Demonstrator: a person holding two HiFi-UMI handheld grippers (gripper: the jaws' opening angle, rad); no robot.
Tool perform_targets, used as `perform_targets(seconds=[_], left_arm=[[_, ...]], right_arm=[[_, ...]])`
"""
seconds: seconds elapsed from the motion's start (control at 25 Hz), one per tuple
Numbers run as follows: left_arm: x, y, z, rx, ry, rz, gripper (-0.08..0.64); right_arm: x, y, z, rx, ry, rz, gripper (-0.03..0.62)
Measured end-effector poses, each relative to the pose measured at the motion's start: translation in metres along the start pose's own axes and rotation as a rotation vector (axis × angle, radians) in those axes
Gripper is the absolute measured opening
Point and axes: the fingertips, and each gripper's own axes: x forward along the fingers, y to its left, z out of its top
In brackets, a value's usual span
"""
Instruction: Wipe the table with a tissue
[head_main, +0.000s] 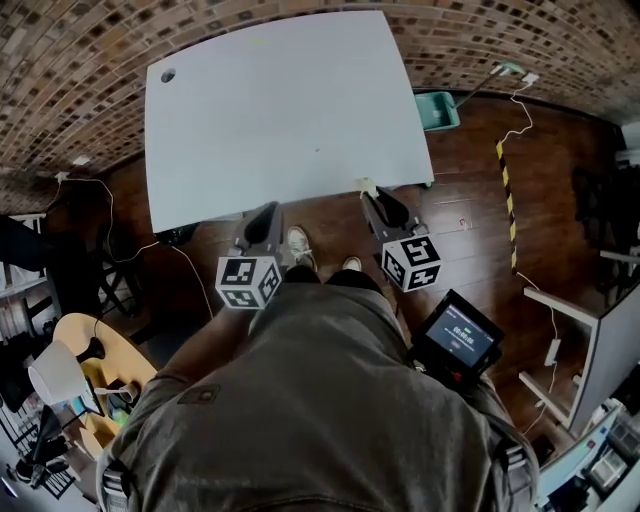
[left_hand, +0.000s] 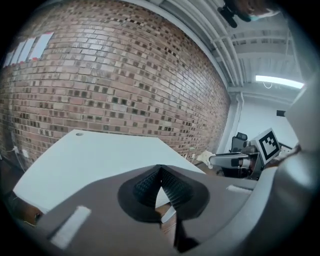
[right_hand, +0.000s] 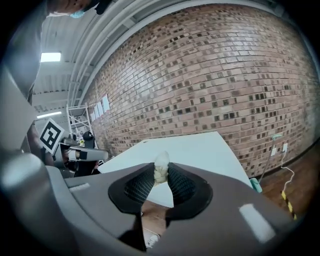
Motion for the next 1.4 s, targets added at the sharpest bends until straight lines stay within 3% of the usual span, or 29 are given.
perform_targets(seconds=[0.32,0.6,0.92,1.2,1.4], left_arm=[[0.036,0.042,0.019,-0.021,0.014,-0.094,0.002],[0.053,0.062,0.022,-0.035,0.053,-0.132,0.002],[0.072,0.069,0.013,-0.016,0.110,-0.107,0.002],[0.093,0.074,0.004,-0.025,0.163,-0.074,0.002],[0.085,0.073,-0.001,-0.034,0.181,-0.067,0.002]], right_arm=[[0.049,0.004,0.012,-0.025,0.049,-0.084,0.094],[0.072,-0.009,0.016,-0.019,0.079,-0.151,0.094],[0.089,-0.042,-0.001,-0.004,0.126,-0.186,0.094],[0.115,-0.053,-0.023,0.007,0.199,-0.129,0.094],[0.115,-0.051,-0.030,0.000,0.228,-0.134,0.094]])
